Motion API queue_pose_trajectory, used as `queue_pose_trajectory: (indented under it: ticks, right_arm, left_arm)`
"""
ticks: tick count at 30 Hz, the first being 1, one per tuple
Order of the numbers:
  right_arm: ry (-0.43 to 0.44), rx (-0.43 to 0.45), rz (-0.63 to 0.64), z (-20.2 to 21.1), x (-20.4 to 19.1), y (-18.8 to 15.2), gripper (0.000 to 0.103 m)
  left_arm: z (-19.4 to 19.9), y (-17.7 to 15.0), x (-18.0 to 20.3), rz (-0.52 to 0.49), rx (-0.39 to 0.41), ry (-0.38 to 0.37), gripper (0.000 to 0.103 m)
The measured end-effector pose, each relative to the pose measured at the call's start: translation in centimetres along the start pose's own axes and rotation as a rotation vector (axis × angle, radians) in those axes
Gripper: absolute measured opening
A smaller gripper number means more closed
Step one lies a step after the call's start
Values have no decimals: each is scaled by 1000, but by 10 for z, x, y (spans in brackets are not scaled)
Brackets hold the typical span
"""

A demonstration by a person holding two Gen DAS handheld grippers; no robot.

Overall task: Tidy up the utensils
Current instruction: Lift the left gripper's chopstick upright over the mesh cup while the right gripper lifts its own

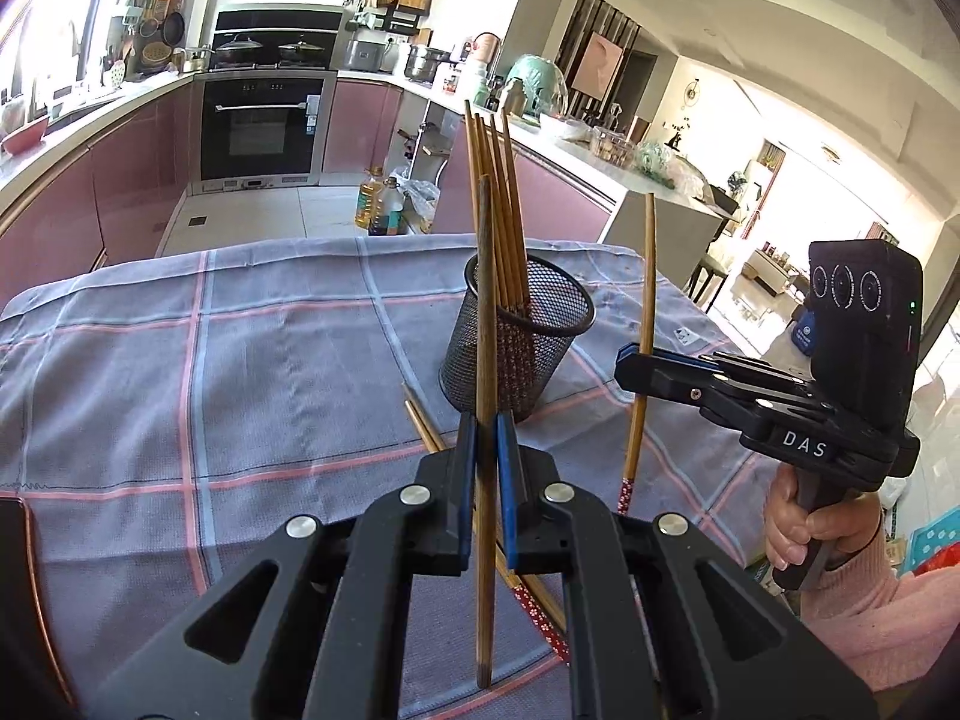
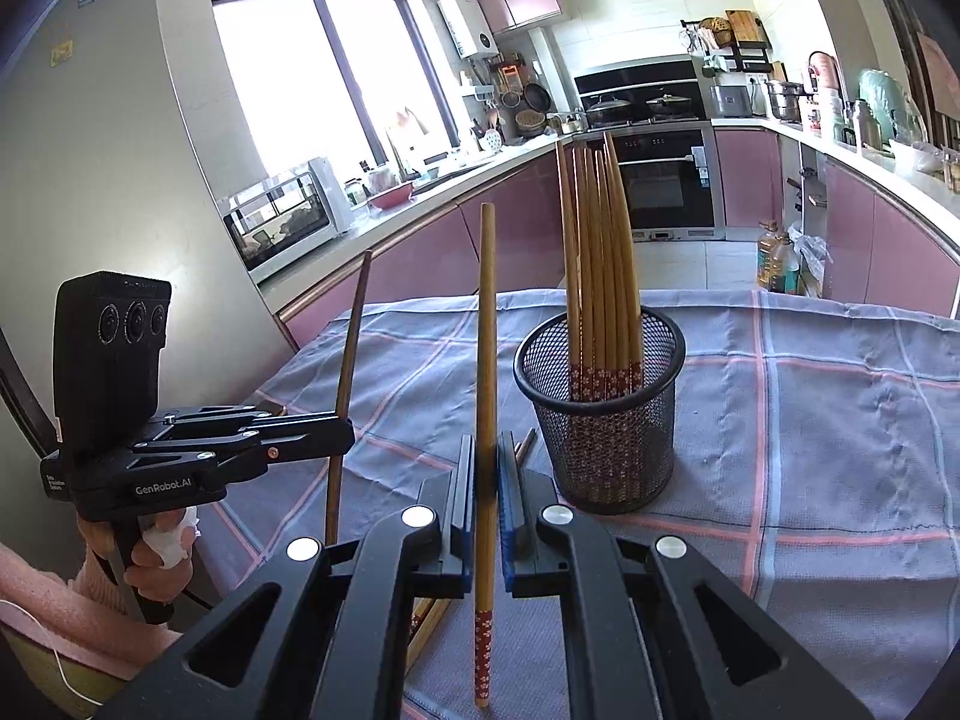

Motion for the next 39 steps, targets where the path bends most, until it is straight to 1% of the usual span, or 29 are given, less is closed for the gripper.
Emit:
queue_pose_trajectory:
  ticks: [27, 39]
  right_arm:
    - [-19, 85, 11, 17, 8, 26, 6]
    - [-42, 131, 31, 28, 10, 40, 6]
  left_arm:
    - [25, 23, 12, -17, 78, -57, 8]
    - [19, 40, 19, -39, 102, -67, 8]
Point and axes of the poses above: each gripper's, at about its wrist camera, not at the fingertips, and z roughly against the way its jaws point, x to its right, y to its top, the point moved 2 cm from there along -z, roughly the way its jaws point, and after that the axes turned 8 degrees about -y, right-handed, at the moved point
